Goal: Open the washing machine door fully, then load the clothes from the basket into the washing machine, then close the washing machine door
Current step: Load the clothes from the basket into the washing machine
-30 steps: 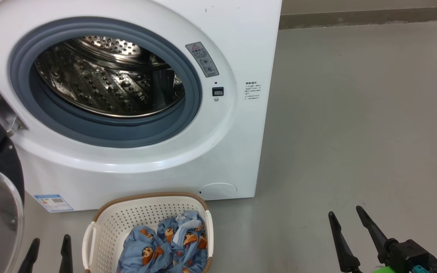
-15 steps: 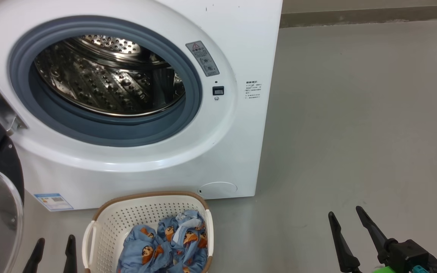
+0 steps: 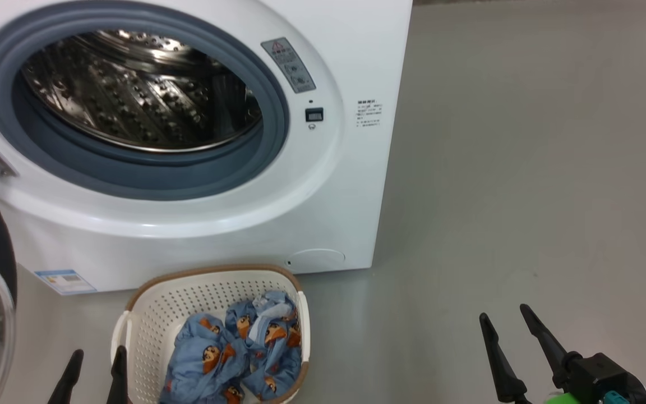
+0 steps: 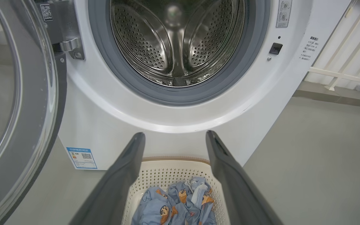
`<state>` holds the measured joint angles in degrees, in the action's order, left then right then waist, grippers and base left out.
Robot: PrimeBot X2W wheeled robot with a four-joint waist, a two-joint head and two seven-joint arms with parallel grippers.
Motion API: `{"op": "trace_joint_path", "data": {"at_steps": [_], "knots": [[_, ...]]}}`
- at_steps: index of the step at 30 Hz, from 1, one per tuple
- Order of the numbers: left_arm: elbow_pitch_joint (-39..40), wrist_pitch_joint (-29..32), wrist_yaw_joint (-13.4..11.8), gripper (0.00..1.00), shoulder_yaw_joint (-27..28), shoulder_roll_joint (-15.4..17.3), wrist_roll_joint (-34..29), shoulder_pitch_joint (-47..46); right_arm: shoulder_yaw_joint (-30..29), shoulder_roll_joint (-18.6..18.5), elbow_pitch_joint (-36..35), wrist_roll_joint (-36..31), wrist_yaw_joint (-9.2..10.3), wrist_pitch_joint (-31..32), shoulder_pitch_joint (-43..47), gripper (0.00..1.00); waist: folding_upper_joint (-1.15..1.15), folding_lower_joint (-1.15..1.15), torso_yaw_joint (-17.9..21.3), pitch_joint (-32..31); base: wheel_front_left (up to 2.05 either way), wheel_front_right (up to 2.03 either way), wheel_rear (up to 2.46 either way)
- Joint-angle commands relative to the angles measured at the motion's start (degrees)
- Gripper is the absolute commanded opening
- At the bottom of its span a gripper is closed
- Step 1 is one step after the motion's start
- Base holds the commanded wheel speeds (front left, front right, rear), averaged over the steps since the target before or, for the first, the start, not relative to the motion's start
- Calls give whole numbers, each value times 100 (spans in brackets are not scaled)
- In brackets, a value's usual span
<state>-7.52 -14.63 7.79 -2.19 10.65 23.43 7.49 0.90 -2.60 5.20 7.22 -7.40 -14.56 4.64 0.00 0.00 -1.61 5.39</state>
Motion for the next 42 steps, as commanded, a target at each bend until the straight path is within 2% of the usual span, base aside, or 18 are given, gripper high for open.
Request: {"op": "trace_joint_path", "data": {"at_steps": [1, 19, 34, 42], "knots": [[80, -37, -31, 100, 130, 166, 61, -323, 163, -28, -155, 33, -9, -44, -256, 100, 0, 0, 68, 251, 0, 0, 0], [-210, -37, -31, 100, -747, 673, 900, -1490, 366, -28, -368, 94, -9, -44, -841, 100, 0, 0, 294, 1875, 0, 0, 0], [-1064, -37, -31, 100, -1077, 1277, 1528, -2446, 487, -28, -542, 145, -9, -44, -1148, 100, 0, 0, 514, 2877, 0, 0, 0], [-1636, -37, -31, 100, -1471, 1586, 1919, -2927, 589, -28, -638, 187, -9, -44, -1294, 100, 0, 0, 604, 3335, 0, 0, 0]]}}
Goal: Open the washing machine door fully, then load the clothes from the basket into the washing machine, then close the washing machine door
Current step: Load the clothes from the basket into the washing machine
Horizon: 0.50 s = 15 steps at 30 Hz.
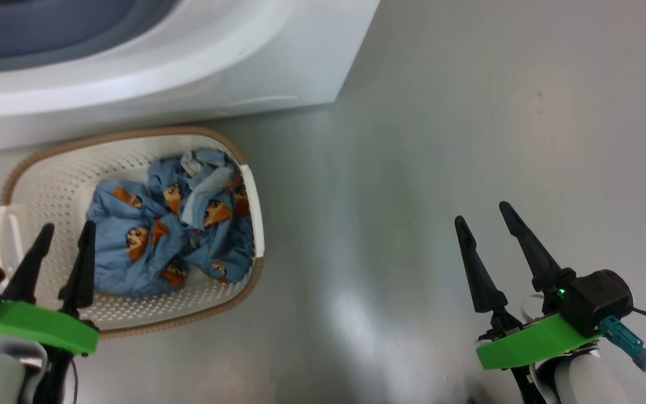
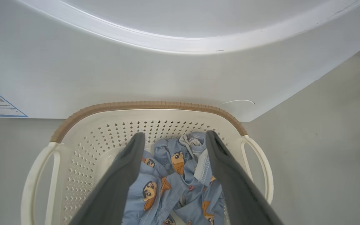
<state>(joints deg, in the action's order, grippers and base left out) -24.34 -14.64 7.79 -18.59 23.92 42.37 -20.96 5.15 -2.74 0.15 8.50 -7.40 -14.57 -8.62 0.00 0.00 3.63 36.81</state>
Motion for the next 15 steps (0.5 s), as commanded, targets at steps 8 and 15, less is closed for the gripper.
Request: {"op": "trace_joint_path", "data": {"at_steps": [8, 15], "knots": [[-154, -36, -31, 100, -381, 513, 388, -523, 198, -14, -199, 89, -9, -43, -44, 100, 0, 0, 184, 524, 0, 0, 0], [-216, -36, -31, 100, -863, 596, 703, -770, 262, -14, -226, 121, -9, -43, -68, 100, 0, 0, 277, 686, 0, 0, 0]]}}
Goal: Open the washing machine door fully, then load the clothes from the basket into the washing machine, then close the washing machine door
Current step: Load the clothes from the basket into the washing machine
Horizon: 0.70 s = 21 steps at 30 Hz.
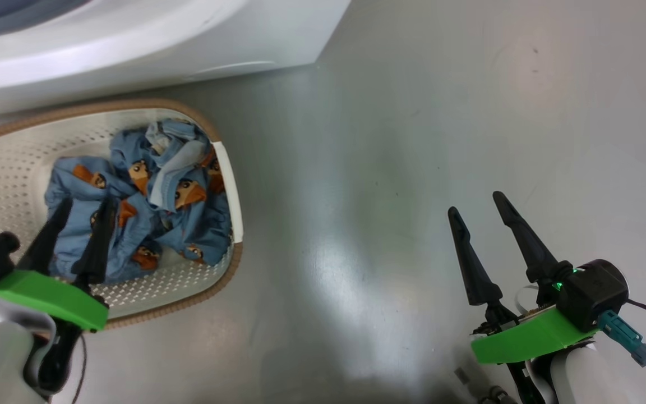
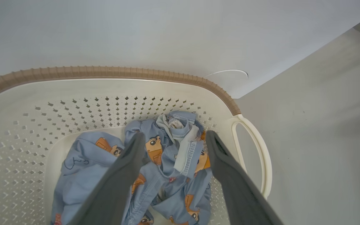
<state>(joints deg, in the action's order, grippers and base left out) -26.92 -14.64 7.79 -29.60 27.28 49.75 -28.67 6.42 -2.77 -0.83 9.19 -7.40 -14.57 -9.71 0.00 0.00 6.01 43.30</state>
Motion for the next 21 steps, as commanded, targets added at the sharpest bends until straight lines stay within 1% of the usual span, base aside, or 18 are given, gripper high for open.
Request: {"op": "trace_joint_path", "data": {"at_steps": [1, 7, 17, 21], "knots": [[26, -36, -31, 100, 133, 272, 53, -46, 143, -10, -134, 54, -9, -43, 39, 100, 0, 0, 55, 70, 0, 0, 0], [45, -36, -31, 100, -482, 415, 495, -406, 167, -10, -156, 81, -9, -43, 45, 100, 0, 0, 137, 224, 0, 0, 0], [105, -36, -31, 100, -1368, 512, 1276, -942, 247, -10, -186, 117, -9, -43, 49, 100, 0, 0, 239, 499, 0, 0, 0], [-2, -36, -31, 100, -1735, 589, 1524, -1146, 283, -10, -211, 134, -9, -43, 50, 100, 0, 0, 323, 624, 0, 0, 0]]}}
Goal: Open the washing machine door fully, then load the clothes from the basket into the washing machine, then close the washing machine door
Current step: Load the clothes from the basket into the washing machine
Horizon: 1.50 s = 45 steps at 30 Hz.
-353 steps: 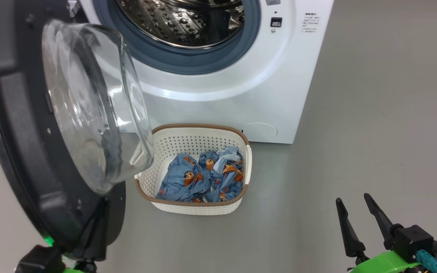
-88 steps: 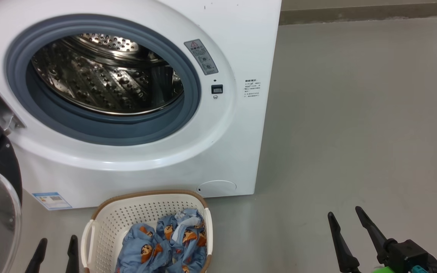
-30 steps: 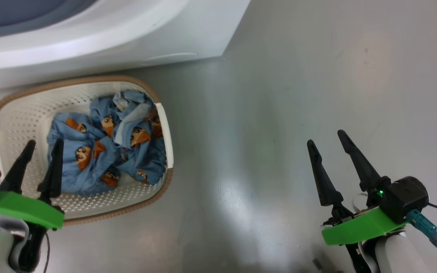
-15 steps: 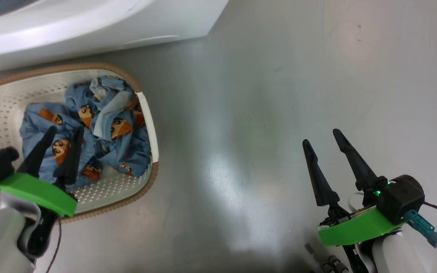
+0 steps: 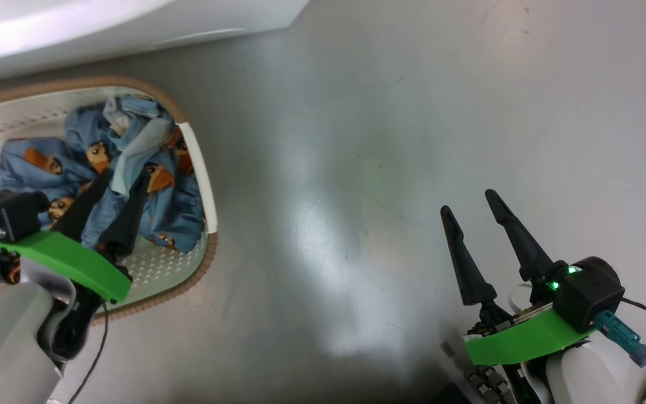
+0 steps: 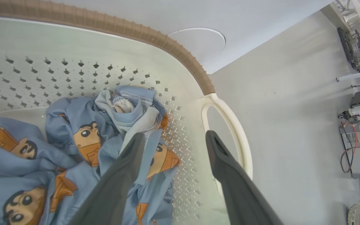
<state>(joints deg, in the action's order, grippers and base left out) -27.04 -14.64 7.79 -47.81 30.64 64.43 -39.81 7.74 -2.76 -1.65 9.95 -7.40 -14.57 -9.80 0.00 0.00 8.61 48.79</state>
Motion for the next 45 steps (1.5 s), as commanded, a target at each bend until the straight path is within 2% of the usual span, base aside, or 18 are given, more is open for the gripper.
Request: {"op": "trace_joint_path", "data": {"at_steps": [1, 15, 24, 32, 38, 39, 40, 41, 45], "knots": [[-41, -36, -31, 100, -7, 274, 102, -91, 152, -11, -138, 64, -9, -43, 64, 100, 0, 0, 82, 110, 0, 0, 0], [-1182, 1, -31, 100, -900, 325, 560, -983, 175, -11, -296, 144, -9, -43, 147, 100, 0, 0, 226, 556, 0, 0, 0], [-1369, 105, -31, 100, -1192, 269, 855, -1354, 180, -11, -308, 164, -9, -43, 152, 100, 0, 0, 243, 768, 0, 0, 0], [-1687, 408, -31, 100, -1568, 382, 973, -1748, 246, -11, -331, 231, -9, -43, 191, 100, 0, 0, 374, 873, 0, 0, 0], [-2092, 701, -31, 100, -1795, 332, 998, -1948, 255, -11, -362, 254, -9, -43, 236, 100, 0, 0, 448, 897, 0, 0, 0], [-2133, 742, -31, 87, -1835, 320, 1002, -1960, 248, -11, -364, 262, -9, -43, 237, 100, 0, 0, 451, 893, 0, 0, 0], [-2156, 750, -31, 37, -1865, 308, 1011, -1970, 240, -11, -365, 264, -9, -43, 238, 100, 0, 0, 449, 883, 0, 0, 0], [-2171, 736, -31, 0, -1891, 304, 1020, -1971, 231, -11, -366, 271, -9, -43, 235, 100, 0, 0, 446, 873, 0, 0, 0], [-2155, 652, -31, 0, -2023, 323, 1055, -1899, 186, -11, -360, 286, -9, -43, 190, 100, 0, 0, 418, 782, 0, 0, 0]]}}
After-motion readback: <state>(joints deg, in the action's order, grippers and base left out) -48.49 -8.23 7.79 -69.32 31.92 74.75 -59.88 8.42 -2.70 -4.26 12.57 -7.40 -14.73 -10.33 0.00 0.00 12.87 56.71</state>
